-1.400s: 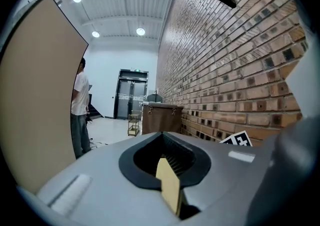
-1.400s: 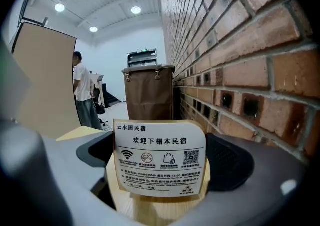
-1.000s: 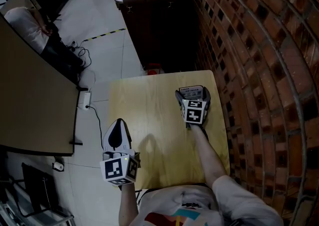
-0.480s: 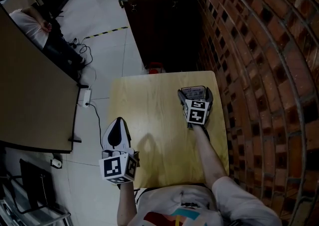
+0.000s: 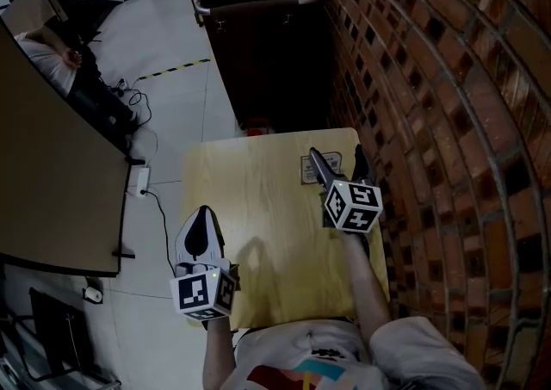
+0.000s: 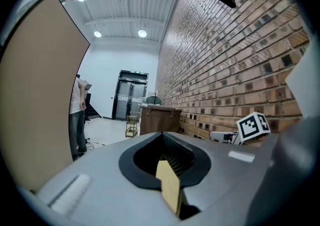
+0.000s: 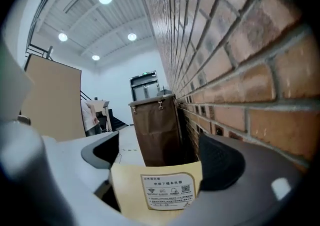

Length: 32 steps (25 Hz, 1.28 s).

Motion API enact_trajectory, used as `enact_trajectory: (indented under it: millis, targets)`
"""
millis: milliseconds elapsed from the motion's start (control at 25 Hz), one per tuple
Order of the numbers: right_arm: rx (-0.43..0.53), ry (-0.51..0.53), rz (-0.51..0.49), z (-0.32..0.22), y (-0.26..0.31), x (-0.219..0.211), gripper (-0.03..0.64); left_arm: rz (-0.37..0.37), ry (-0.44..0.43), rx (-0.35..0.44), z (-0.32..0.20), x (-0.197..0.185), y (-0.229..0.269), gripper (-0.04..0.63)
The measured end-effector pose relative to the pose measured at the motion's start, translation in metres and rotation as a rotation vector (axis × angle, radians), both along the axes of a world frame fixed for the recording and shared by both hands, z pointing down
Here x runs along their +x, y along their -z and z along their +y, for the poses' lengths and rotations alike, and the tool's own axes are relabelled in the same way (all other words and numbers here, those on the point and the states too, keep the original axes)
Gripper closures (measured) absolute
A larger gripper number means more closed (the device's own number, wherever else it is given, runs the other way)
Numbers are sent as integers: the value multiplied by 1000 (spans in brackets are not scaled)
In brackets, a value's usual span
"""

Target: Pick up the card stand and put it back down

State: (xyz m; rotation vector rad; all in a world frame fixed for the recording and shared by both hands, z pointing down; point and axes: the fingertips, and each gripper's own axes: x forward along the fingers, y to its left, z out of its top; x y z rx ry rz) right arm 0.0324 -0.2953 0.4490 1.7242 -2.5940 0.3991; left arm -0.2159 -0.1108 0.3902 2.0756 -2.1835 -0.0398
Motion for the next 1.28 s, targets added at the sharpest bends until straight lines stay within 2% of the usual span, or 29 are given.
enact_trajectory:
  millis: [240, 320, 360, 480, 720, 920, 1280]
  targets:
    - [125, 20, 4, 78, 67, 22, 407, 17, -20, 25, 8, 14, 3, 591]
    - [163, 28, 24, 101, 77, 24, 567, 11, -39, 39, 11, 20, 7, 591]
    - [175, 43, 33, 112, 79, 23, 615, 9, -50, 46, 12, 24, 10, 591]
    - [168, 97, 34, 136, 75, 17, 617, 8, -74, 58, 17, 36, 18, 591]
    - [150, 109, 38, 160, 73, 20, 617, 4, -120, 78, 30, 57, 25, 591]
    - [141, 134, -25, 175, 82, 25, 617, 9, -140, 67, 42, 66, 34, 591]
    - [64, 182, -6, 196, 62, 10, 617, 1, -118, 168, 56, 66, 50, 591]
